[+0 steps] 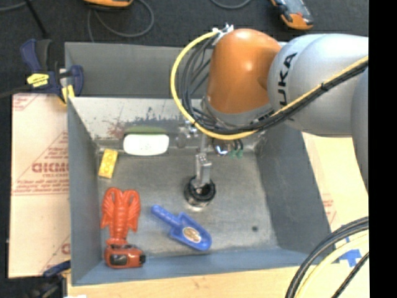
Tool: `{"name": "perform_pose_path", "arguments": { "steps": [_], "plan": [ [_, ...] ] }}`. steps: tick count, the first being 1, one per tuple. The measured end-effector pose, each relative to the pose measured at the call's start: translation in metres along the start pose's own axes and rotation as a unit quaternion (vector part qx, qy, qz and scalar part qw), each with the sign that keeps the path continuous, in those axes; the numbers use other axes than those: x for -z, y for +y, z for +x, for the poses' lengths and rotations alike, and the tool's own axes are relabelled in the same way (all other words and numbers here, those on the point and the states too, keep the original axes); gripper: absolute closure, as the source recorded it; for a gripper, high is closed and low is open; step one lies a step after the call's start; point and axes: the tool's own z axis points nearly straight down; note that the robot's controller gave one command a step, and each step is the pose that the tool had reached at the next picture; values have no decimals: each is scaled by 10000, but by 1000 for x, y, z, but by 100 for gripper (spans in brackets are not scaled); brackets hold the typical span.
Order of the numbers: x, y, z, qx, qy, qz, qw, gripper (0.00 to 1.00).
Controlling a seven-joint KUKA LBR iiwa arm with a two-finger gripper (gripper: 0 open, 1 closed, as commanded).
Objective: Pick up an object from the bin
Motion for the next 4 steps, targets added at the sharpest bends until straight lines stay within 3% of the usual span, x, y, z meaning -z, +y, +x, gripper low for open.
{"name": "perform_pose_path", "arguments": {
  "steps": [1,2,3,4],
  "plan": [
    [5,-7,14,478,-179,4,9987,0],
    [-46,-41,37,556,-83,-4,9984,0],
    [-64,-50,47,1812,-73,11,9834,0],
    [-88,-54,45,1244,-88,-2,9922,0]
  ]
}}
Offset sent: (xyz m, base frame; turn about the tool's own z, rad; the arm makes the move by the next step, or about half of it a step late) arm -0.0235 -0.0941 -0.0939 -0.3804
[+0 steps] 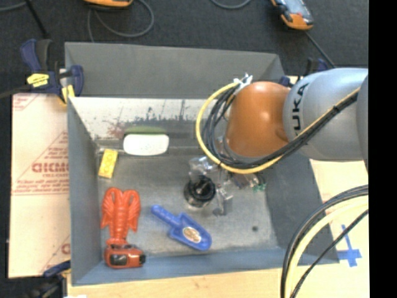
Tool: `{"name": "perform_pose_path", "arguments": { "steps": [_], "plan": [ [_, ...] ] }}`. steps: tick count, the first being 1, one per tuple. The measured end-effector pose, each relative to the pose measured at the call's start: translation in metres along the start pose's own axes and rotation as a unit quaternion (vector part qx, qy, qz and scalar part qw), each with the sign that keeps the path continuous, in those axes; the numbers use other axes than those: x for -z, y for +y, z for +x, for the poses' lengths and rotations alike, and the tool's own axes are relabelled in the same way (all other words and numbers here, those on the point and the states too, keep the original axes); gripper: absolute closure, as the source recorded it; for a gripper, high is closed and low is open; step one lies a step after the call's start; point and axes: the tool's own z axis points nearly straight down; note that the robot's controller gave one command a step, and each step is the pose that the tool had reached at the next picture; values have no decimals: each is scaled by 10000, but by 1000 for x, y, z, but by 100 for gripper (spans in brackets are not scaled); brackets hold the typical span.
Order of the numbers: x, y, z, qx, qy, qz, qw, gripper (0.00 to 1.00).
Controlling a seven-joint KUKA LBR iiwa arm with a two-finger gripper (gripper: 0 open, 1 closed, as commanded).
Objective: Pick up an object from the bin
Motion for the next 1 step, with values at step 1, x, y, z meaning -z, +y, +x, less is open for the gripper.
{"name": "perform_pose_path", "arguments": {
  "steps": [1],
  "plan": [
    [-18,1,-20,1340,0,5,9910,100]
  ]
}}
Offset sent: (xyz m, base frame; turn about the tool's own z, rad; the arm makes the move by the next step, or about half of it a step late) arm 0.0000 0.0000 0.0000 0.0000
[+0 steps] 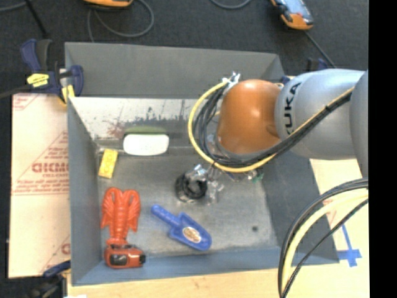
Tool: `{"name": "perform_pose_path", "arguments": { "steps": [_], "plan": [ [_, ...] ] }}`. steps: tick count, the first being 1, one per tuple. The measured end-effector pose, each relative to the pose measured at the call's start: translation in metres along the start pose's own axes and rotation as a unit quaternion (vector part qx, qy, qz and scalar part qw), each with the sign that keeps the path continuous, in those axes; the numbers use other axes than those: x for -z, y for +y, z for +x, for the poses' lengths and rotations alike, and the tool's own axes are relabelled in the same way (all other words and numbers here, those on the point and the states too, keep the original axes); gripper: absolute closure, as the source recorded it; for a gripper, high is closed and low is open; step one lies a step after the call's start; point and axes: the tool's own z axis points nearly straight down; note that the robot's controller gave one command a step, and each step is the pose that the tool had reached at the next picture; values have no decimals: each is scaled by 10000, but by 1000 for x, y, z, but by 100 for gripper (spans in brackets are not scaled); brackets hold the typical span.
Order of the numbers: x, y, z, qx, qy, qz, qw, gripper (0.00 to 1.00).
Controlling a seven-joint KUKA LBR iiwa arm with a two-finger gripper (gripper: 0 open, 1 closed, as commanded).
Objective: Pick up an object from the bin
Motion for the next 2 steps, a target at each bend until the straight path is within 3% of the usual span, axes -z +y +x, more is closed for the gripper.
{"name": "perform_pose_path", "arguments": {
  "steps": [1,2],
  "plan": [
    [0,0,0,-6,-1,-3,10000,100],
    [161,-5,-1,-143,-11,9,9999,100]
  ]
}}
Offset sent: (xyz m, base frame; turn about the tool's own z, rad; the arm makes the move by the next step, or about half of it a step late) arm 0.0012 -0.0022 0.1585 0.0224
